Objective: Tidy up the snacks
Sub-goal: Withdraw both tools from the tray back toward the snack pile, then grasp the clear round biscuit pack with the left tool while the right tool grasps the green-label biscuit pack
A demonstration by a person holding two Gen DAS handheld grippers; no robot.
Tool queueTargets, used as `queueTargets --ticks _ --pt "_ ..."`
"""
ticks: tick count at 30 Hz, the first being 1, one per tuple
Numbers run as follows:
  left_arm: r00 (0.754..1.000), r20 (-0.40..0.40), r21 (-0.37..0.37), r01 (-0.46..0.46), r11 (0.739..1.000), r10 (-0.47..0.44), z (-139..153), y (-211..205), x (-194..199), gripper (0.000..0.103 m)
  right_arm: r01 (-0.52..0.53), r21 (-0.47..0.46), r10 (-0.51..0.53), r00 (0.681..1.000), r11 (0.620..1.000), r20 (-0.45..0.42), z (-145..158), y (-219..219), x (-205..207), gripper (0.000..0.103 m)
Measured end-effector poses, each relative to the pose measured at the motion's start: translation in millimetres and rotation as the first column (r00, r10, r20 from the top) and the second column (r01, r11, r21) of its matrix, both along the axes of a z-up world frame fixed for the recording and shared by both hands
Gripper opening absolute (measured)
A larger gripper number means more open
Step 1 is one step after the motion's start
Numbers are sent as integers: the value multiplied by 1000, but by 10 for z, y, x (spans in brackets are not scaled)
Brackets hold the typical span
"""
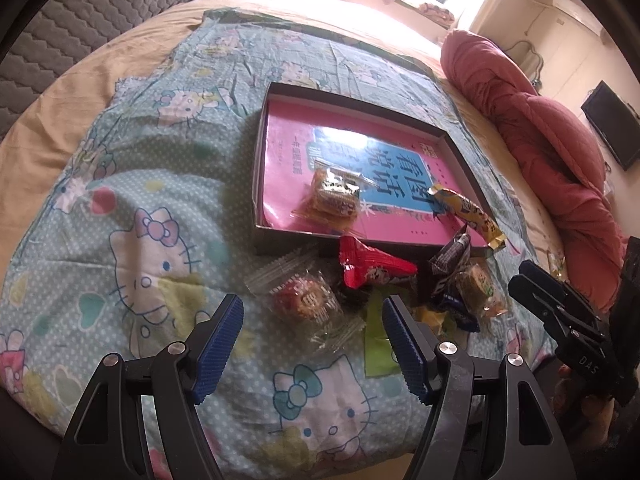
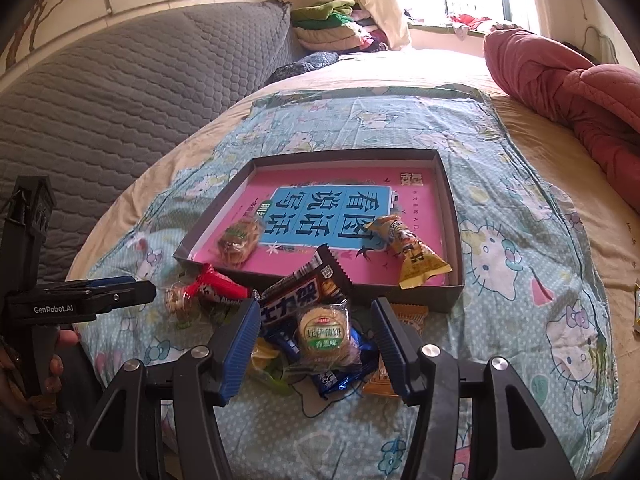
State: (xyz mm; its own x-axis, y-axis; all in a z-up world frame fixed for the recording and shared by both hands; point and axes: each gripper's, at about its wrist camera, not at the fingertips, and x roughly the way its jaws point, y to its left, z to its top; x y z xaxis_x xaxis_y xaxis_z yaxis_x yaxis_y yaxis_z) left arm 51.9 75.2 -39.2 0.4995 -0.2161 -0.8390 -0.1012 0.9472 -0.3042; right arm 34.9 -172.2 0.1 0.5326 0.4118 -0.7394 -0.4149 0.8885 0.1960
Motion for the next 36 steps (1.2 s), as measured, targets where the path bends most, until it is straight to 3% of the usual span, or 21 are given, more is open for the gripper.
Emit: queueTargets --ticks 12,28,36 --pt "999 -52 -5 -2 1000 2 -219 -40 37 74 -26 -22 26 999 999 -21 -71 72 -16 57" --pt "998 -63 -13 -19 1000 18 -388 -32 159 74 -22 -76 16 996 997 -84 -359 112 125 57" --pt "998 -62 6 -28 1000 28 -427 -44 166 73 -47 -126 37 996 991 -78 -436 200 138 45"
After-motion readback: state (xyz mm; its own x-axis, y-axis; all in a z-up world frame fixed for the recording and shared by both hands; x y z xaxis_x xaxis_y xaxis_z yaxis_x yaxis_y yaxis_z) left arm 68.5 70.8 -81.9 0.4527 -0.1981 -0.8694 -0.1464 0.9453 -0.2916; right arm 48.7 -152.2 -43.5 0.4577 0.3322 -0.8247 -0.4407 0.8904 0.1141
